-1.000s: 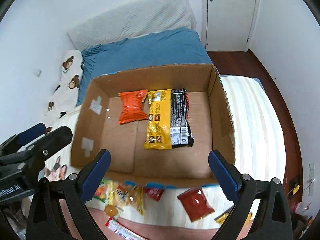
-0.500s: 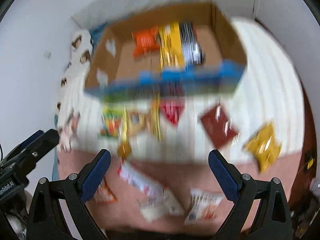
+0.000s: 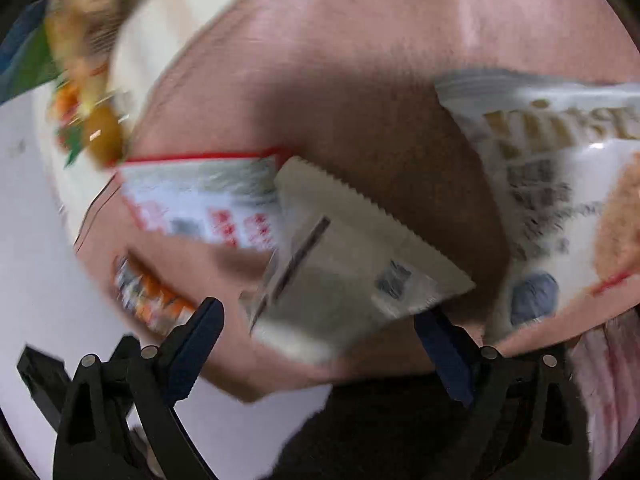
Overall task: Organize snacks
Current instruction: 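Grasp the panda-print bag with the left tool while the right tool grasps the white bar, then carry both packets into the box and release them beside the others, then grasp the red-white packet with the left tool while the right tool grasps the nitz cookie bag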
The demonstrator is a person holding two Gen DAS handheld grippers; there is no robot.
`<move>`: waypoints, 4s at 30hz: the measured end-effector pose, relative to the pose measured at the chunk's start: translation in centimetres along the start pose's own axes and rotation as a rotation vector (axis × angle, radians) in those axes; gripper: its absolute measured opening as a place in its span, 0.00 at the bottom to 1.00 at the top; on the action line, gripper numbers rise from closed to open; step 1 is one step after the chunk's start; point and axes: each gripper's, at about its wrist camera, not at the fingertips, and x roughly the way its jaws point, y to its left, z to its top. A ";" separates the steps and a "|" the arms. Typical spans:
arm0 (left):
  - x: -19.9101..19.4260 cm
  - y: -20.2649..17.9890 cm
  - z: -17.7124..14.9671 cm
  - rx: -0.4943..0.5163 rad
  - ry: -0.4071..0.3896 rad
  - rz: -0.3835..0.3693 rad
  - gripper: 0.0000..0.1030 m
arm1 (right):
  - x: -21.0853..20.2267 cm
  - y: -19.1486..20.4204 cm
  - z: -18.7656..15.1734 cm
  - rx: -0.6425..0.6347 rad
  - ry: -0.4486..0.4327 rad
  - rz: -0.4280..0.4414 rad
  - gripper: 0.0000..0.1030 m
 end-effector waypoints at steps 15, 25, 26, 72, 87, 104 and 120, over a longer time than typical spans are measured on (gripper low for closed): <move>2.9 -5.0 2.3 0.181 -0.014 0.082 0.94 | -4.0 6.1 -1.9 -0.551 -0.204 -0.425 0.62; 3.8 -7.2 -0.1 0.282 -0.022 0.101 0.65 | -4.4 4.3 -0.8 -0.443 -0.184 -0.341 0.67; 3.9 -7.4 0.1 0.288 -0.014 0.104 0.66 | -4.4 4.1 -0.8 -0.431 -0.188 -0.336 0.67; -16.6 -25.3 10.3 0.524 -0.297 -0.188 0.48 | -29.6 17.1 3.1 -0.639 -0.594 -0.091 0.61; -3.5 -28.3 23.2 0.432 0.101 -0.049 0.49 | -20.9 22.6 17.6 -0.608 -0.366 -0.213 0.62; -0.4 -27.1 22.9 0.405 0.152 -0.046 0.70 | -15.5 23.2 21.3 -0.585 -0.228 -0.291 0.94; -8.0 -29.1 20.7 0.433 -0.070 -0.047 0.88 | -22.6 18.7 17.2 -0.518 -0.380 -0.281 0.95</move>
